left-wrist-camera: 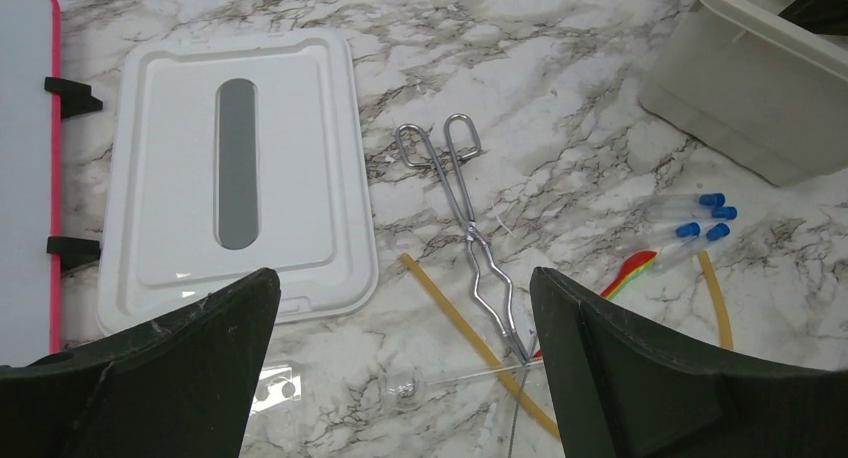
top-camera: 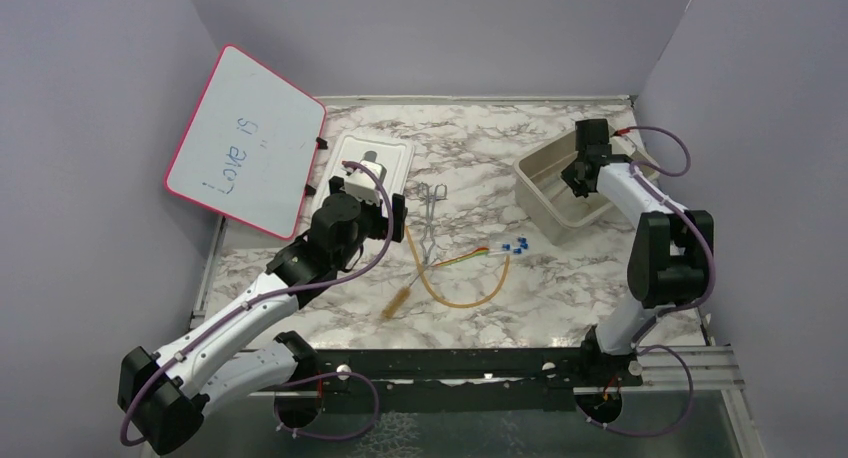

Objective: Organize the chemistry lab equipment

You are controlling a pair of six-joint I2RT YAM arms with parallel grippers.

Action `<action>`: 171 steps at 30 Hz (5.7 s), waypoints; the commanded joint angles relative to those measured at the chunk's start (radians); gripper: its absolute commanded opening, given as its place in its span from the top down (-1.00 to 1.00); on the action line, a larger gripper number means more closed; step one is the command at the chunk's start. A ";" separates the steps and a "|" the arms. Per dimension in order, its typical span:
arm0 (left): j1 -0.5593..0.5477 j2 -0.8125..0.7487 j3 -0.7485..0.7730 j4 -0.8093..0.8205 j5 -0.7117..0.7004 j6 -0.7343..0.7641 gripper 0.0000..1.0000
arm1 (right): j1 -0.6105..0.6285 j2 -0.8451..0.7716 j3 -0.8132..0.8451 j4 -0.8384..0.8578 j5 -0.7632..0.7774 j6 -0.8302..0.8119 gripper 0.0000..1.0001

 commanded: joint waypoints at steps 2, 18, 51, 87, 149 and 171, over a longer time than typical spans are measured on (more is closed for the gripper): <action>0.004 0.010 -0.009 0.021 0.028 -0.014 -0.96 | 0.001 0.069 0.047 0.046 -0.030 0.068 0.69; 0.004 0.038 0.003 0.007 0.062 -0.033 -0.96 | 0.002 0.010 0.103 0.026 -0.108 -0.103 -0.01; 0.023 -0.106 -0.025 -0.026 -0.278 -0.117 -0.96 | 0.753 0.206 0.326 -0.265 -0.230 -0.332 -0.05; 0.024 -0.136 -0.035 -0.015 -0.258 -0.121 -0.96 | 0.871 0.429 0.410 -0.364 -0.247 -0.291 0.28; 0.064 0.483 -0.027 0.410 0.472 -0.701 -0.81 | 0.690 -0.087 -0.197 0.185 -0.403 0.048 0.99; 0.072 0.734 0.021 0.490 0.549 -0.751 0.00 | 0.677 -0.133 -0.293 0.271 -0.480 0.087 0.99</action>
